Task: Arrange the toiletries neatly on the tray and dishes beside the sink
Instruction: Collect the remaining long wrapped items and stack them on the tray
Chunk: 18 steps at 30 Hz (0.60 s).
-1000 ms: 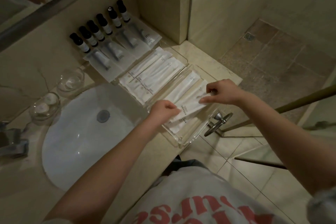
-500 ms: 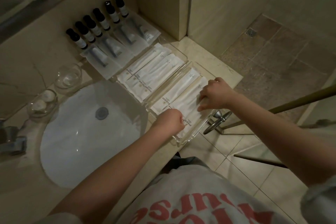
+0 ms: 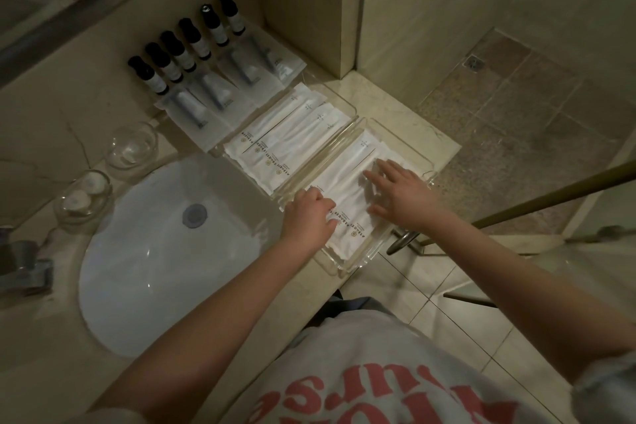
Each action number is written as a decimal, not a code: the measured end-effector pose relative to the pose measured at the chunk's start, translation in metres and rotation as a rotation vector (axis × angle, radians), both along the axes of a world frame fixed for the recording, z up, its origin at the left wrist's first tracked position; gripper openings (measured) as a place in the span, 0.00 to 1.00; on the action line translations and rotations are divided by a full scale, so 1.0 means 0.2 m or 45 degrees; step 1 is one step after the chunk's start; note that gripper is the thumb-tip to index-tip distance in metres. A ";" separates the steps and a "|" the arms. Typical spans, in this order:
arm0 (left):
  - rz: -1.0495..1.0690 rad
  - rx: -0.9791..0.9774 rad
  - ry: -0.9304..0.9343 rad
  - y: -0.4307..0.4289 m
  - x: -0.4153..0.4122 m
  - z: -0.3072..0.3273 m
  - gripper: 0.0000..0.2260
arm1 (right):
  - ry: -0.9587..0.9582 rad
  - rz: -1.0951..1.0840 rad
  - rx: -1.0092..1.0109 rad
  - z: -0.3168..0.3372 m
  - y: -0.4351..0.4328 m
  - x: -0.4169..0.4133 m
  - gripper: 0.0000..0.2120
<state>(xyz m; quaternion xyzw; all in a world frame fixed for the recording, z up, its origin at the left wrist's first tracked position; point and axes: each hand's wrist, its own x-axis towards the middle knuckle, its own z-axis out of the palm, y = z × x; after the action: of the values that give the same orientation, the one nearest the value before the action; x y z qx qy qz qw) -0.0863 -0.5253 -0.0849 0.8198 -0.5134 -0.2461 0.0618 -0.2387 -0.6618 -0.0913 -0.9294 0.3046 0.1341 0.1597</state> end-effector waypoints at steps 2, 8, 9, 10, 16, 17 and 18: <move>-0.054 0.056 -0.010 0.00 0.02 0.00 0.16 | 0.042 -0.020 0.023 -0.01 0.02 0.01 0.33; -0.123 0.076 -0.052 0.03 0.01 0.01 0.16 | 0.030 -0.136 0.084 0.01 0.06 0.03 0.36; -0.115 0.058 -0.045 0.04 0.01 0.01 0.16 | 0.014 -0.146 0.087 0.02 0.07 0.04 0.36; -0.096 0.036 -0.029 0.04 0.02 0.02 0.16 | -0.009 -0.149 0.089 0.03 0.09 0.05 0.36; 0.019 -0.150 -0.112 0.16 0.15 0.10 0.16 | -0.140 -0.086 0.018 0.12 0.23 0.18 0.31; 0.030 -0.173 -0.162 0.20 0.19 0.13 0.15 | -0.166 -0.069 -0.002 0.14 0.26 0.21 0.30; 0.045 -0.196 -0.210 0.25 0.22 0.15 0.14 | -0.194 -0.056 -0.015 0.16 0.30 0.24 0.29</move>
<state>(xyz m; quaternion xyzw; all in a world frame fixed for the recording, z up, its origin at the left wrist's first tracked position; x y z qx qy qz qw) -0.0415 -0.4755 -0.0553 0.8390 -0.5196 -0.1365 0.0864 -0.1908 -0.6018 -0.0586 -0.9309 0.3126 0.0577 0.1797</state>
